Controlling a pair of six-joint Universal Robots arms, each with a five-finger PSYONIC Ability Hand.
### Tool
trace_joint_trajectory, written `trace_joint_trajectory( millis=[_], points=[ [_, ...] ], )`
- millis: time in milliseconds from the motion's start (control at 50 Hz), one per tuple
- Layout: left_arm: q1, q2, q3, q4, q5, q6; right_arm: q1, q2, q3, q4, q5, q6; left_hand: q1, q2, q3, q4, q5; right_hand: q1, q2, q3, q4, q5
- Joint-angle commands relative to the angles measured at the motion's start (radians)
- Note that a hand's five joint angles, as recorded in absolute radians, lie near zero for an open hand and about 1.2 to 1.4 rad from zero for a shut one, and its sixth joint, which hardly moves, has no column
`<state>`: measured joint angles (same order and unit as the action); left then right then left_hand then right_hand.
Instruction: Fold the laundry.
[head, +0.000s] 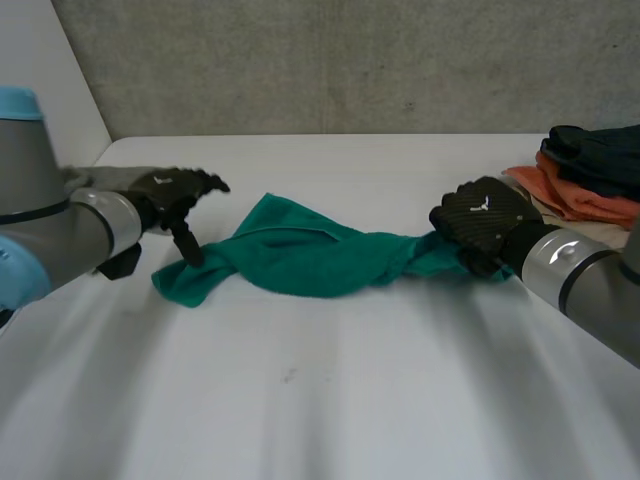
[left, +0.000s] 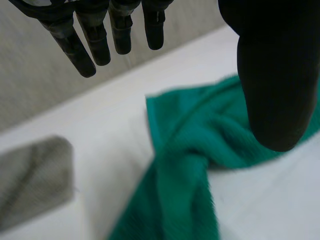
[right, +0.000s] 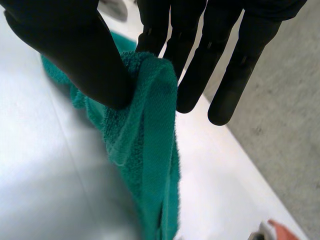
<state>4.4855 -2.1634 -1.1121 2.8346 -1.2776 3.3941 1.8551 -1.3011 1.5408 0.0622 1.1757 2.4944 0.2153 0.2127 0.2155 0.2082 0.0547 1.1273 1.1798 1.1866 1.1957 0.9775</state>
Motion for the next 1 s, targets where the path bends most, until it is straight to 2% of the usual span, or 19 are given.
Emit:
trace_joint_trajectory(
  millis=[20,120,200,240,260,320,340,400,480,500,560,580,640,680,780,820,880,960,1000],
  points=[
    [-0.035,-0.225,0.212,-0.164,-0.046,0.048,-0.001,-0.109,0.015,0.036,-0.040,0.041,0.063,0.065,0.063,0.070,0.049,0.269,0.217,0.210,0.201,0.244],
    [-0.074,-0.302,0.293,-0.161,-0.134,0.080,-0.002,-0.148,0.016,0.045,-0.065,0.064,0.104,0.106,0.104,0.111,0.090,0.269,0.217,0.210,0.201,0.244],
    [-0.103,-0.334,0.333,-0.146,-0.192,0.097,-0.004,-0.176,0.015,0.047,-0.073,0.075,0.288,0.291,0.288,0.295,0.274,0.269,0.217,0.210,0.201,0.244],
    [-0.123,-0.349,0.353,-0.129,-0.204,0.116,-0.005,-0.175,0.012,0.042,-0.070,0.083,0.555,0.558,0.555,0.562,0.541,0.269,0.217,0.210,0.201,0.244],
    [-0.134,-0.355,0.365,-0.106,-0.212,0.134,-0.007,-0.164,0.006,0.033,-0.068,0.087,0.786,0.788,0.785,0.793,0.772,0.269,0.217,0.210,0.201,0.244],
    [-0.143,-0.368,0.394,-0.037,-0.236,0.174,-0.010,-0.116,-0.014,0.008,-0.061,0.087,1.078,1.080,1.078,1.085,1.064,0.269,0.217,0.210,0.201,0.244],
    [-0.146,-0.377,0.420,0.023,-0.264,0.201,-0.010,-0.081,-0.040,-0.008,-0.048,0.089,1.180,1.183,1.180,1.187,1.166,0.269,0.217,0.210,0.201,0.244],
    [-0.154,-0.380,0.471,0.115,-0.316,0.235,-0.008,-0.024,-0.105,-0.035,-0.012,0.096,1.181,1.184,1.181,1.188,1.167,0.269,0.217,0.210,0.201,0.244],
    [-0.170,-0.326,0.563,0.267,-0.365,0.245,-0.007,0.083,-0.279,-0.113,0.111,0.121,1.181,1.184,1.181,1.188,1.167,0.269,0.217,0.210,0.201,0.244],
    [-0.175,-0.284,0.589,0.337,-0.373,0.234,-0.005,0.118,-0.360,-0.171,0.166,0.130,1.181,1.184,1.181,1.188,1.167,0.269,0.217,0.210,0.201,0.244],
    [-0.181,-0.210,0.606,0.455,-0.388,0.200,-0.001,0.151,-0.459,-0.283,0.226,0.149,1.181,1.184,1.181,1.188,1.167,0.269,0.217,0.210,0.201,0.244],
    [-0.187,-0.157,0.598,0.530,-0.402,0.164,0.004,0.164,-0.496,-0.368,0.240,0.150,1.181,1.184,1.181,1.188,1.167,0.269,0.217,0.210,0.201,0.244],
    [-0.198,-0.083,0.560,0.623,-0.413,0.117,0.016,0.166,-0.504,-0.490,0.216,0.153,1.181,1.184,1.181,1.188,1.167,0.269,0.217,0.210,0.201,0.244],
    [-0.206,-0.024,0.497,0.683,-0.402,0.088,0.032,0.163,-0.481,-0.577,0.161,0.159,1.181,1.184,1.181,1.188,1.167,0.269,0.217,0.210,0.201,0.244],
    [-0.206,0.039,0.299,0.664,-0.367,0.076,0.047,0.134,-0.351,-0.559,-0.005,0.166,1.181,1.184,1.181,1.188,1.167,0.269,0.217,0.210,0.201,0.244],
    [-0.198,0.040,0.183,0.648,-0.359,0.080,0.036,0.126,-0.270,-0.509,-0.060,0.156,1.181,1.184,1.181,1.188,1.167,0.269,0.217,0.210,0.201,0.244],
    [-0.198,0.037,0.068,0.620,-0.358,0.090,0.016,0.140,-0.196,-0.435,-0.088,0.120,1.181,1.184,1.181,1.188,1.167,0.269,0.217,0.210,0.201,0.244],
    [-0.198,0.008,-0.102,0.569,-0.350,0.100,-0.014,0.201,-0.096,-0.245,-0.080,-0.052,1.181,1.184,1.181,1.188,1.167,0.269,0.217,0.210,0.201,0.244],
    [-0.206,0.002,-0.188,0.536,-0.339,0.111,-0.045,0.233,-0.054,-0.110,-0.058,-0.204,1.181,1.184,1.181,1.188,1.167,0.269,0.217,0.210,0.201,0.244]
  ],
)
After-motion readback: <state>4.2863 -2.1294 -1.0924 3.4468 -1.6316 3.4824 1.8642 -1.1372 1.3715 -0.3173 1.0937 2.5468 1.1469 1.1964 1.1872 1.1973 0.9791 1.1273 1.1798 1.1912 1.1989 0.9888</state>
